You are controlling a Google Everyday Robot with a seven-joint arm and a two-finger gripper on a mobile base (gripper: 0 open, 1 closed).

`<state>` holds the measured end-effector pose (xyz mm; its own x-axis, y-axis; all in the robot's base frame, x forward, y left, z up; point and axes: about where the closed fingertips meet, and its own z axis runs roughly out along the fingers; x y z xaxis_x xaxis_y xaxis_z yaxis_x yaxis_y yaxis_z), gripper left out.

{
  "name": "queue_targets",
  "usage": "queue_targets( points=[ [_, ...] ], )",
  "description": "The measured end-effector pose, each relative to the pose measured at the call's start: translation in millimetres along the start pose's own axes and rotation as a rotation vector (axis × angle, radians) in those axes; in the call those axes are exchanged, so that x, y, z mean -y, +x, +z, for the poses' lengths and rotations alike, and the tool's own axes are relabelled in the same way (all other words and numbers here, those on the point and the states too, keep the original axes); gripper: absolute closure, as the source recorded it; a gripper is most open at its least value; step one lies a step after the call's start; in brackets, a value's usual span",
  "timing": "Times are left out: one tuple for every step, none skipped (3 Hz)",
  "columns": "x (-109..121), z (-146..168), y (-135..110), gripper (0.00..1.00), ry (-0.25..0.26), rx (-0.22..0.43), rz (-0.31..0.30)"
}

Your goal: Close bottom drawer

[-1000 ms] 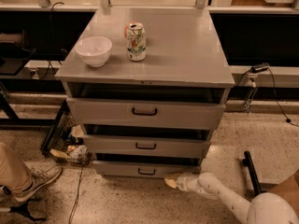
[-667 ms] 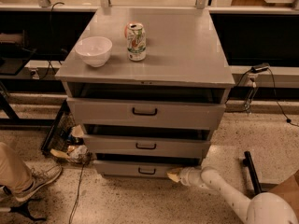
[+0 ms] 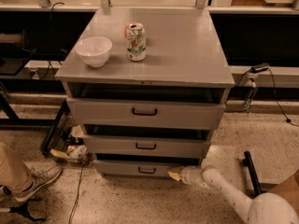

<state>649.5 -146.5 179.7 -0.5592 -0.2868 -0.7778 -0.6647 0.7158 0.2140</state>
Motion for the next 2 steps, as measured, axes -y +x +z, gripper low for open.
queue_targets(
  points=[
    [0.0, 0.0, 0.0, 1.00, 0.000, 0.000, 0.000],
    [0.0, 0.0, 0.0, 1.00, 0.000, 0.000, 0.000]
  ],
)
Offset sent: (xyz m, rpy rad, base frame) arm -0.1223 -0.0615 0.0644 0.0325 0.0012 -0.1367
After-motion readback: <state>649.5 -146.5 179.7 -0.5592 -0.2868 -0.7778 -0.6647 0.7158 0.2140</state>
